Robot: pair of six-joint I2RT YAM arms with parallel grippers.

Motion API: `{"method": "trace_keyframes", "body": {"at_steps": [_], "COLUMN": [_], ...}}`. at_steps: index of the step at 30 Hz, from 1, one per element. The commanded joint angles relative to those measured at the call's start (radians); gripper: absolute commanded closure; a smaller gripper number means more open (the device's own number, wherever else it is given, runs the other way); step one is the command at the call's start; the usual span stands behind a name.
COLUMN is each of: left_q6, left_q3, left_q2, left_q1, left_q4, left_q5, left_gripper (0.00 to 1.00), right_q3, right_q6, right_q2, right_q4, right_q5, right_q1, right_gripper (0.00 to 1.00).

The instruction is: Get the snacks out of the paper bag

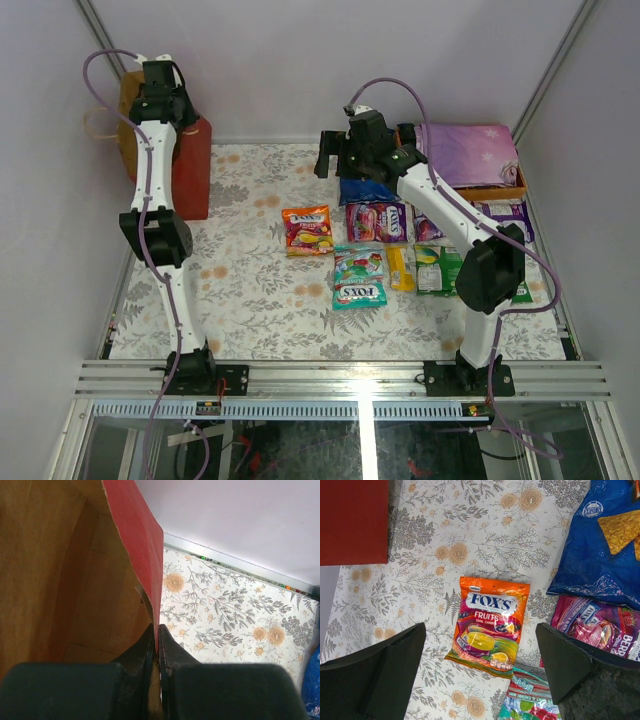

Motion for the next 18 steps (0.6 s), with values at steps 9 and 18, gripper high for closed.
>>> {"method": "trace_keyframes", "body": {"at_steps": [9, 18], "left_q6": [0.111, 0.188], "left_q3": [-0.01, -0.01], "left_q2": [0.047, 0.041], "left_q1": [0.006, -0.021], "left_q4": [-0.04, -0.018], "left_q5": [-0.075, -0.064], "left_gripper": [1.0, 0.97], "right_q3": [0.027, 0.035], "right_q6": [-0.014, -0.009], "right_q2": [0.0, 0.013], "right_q4": [0.026, 0.021], "right_q5": [0.0, -0.005], "right_q1": [-0.004, -0.004], "right_gripper": [0.0, 0.01]}}
